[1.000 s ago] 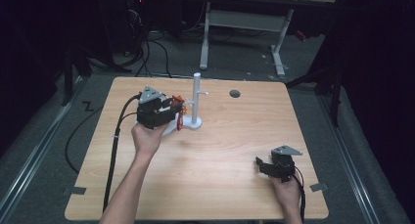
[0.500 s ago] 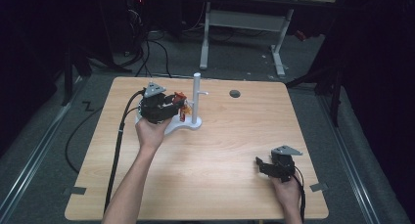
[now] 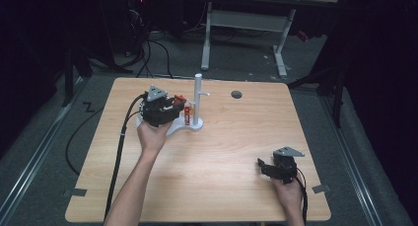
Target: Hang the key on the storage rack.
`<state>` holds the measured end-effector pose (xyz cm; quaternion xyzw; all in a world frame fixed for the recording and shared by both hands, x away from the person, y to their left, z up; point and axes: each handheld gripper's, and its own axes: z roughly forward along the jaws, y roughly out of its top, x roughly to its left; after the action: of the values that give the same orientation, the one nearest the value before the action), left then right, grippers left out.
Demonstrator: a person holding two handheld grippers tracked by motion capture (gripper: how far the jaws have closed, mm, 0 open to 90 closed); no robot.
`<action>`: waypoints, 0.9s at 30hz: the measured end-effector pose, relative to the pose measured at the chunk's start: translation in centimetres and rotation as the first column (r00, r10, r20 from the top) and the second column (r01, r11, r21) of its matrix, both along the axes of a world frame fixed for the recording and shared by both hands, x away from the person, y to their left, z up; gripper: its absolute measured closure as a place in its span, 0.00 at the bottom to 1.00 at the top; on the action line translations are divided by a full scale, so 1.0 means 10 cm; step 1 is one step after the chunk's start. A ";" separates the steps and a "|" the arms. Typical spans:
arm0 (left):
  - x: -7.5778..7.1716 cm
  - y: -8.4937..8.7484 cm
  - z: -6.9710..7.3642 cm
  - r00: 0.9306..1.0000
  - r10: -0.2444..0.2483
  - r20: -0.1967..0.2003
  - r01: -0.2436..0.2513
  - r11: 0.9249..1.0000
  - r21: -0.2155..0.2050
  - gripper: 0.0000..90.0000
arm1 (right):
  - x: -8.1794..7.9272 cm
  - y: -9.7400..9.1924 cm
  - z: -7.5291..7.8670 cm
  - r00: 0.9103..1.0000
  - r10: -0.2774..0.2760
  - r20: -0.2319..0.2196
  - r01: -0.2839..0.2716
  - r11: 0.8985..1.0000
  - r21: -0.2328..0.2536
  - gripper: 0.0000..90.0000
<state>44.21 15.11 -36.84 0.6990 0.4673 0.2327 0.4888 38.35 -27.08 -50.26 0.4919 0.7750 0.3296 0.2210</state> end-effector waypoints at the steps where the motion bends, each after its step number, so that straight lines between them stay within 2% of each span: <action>1: 0.00 0.00 -0.01 1.000 0.002 -0.001 -0.002 1.000 0.000 0.63 | 0.00 0.00 0.00 1.000 0.000 0.000 0.000 1.000 0.000 0.33; 8: -0.03 0.03 -0.07 1.000 0.018 0.005 -0.018 1.000 0.009 0.63 | 0.00 0.00 0.00 1.000 0.001 0.000 -0.001 1.000 0.000 0.33; 16: -0.05 0.01 -0.14 0.999 0.033 0.002 -0.033 0.999 0.041 0.63 | 0.00 0.00 0.00 1.000 0.000 0.000 0.000 1.000 0.000 0.33; 27: -0.05 -0.04 -0.26 0.999 0.030 -0.014 -0.029 0.998 0.053 0.63 | 0.00 0.00 0.00 1.000 0.000 0.000 0.000 1.000 0.001 0.33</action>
<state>43.76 14.68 -39.40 0.7063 0.4747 0.2470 0.4635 38.35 -27.07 -50.26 0.4919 0.7748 0.3301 0.2209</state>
